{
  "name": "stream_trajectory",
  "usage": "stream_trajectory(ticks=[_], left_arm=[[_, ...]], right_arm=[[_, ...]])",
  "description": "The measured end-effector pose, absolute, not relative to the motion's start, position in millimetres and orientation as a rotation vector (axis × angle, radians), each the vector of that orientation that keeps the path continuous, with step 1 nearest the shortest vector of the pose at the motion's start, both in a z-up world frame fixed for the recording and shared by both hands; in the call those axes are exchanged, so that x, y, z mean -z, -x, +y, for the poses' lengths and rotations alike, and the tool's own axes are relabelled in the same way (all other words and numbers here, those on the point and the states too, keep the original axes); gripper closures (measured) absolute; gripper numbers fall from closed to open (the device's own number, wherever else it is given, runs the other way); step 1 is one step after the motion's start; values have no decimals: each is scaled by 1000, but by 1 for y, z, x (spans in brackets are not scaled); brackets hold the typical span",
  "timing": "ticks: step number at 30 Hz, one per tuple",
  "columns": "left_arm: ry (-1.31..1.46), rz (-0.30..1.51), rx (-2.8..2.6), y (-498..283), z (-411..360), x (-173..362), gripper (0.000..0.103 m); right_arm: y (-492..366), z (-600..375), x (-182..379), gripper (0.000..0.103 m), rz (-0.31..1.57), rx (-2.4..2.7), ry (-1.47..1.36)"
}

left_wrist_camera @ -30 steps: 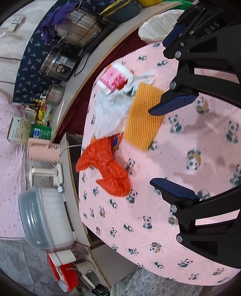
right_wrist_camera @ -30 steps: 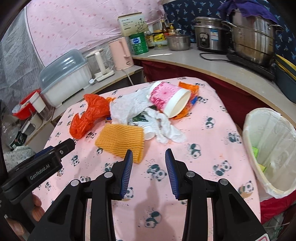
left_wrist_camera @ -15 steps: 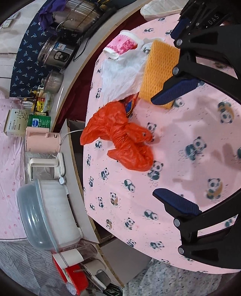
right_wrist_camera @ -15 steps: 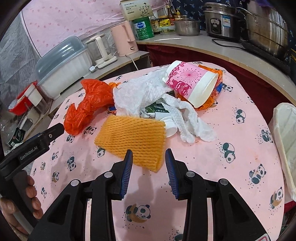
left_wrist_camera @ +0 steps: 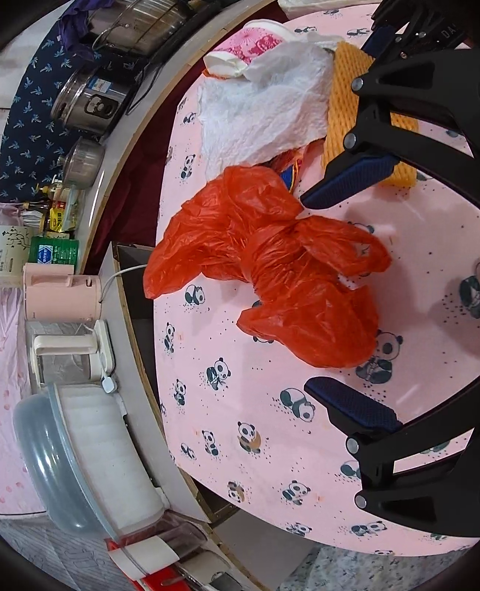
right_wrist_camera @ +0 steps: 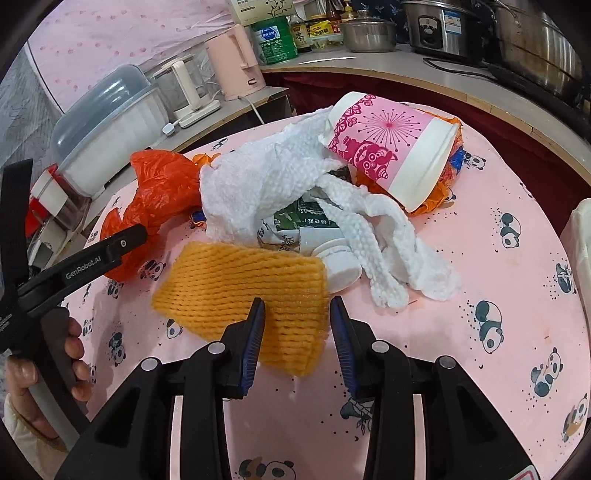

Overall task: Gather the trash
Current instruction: 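Grasp the orange foam net with the right gripper while the left grasps the red plastic bag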

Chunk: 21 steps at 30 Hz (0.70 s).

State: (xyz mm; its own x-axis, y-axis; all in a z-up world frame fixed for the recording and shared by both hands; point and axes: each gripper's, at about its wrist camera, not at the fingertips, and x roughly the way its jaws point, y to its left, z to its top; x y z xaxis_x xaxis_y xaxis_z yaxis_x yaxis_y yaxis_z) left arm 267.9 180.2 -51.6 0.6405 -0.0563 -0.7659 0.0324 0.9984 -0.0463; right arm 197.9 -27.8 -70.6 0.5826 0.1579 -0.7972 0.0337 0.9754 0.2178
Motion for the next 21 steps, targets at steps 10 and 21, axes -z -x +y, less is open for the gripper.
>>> stream_trajectory(ticks=[10,21], left_arm=[[41,901,84,-257,169,54,61],[81,930,102,-211,149,45,85]], right_arm=[[-197,-26,72,85,946,-78,-214],[-170,-33,49,94,897,-80,-220]])
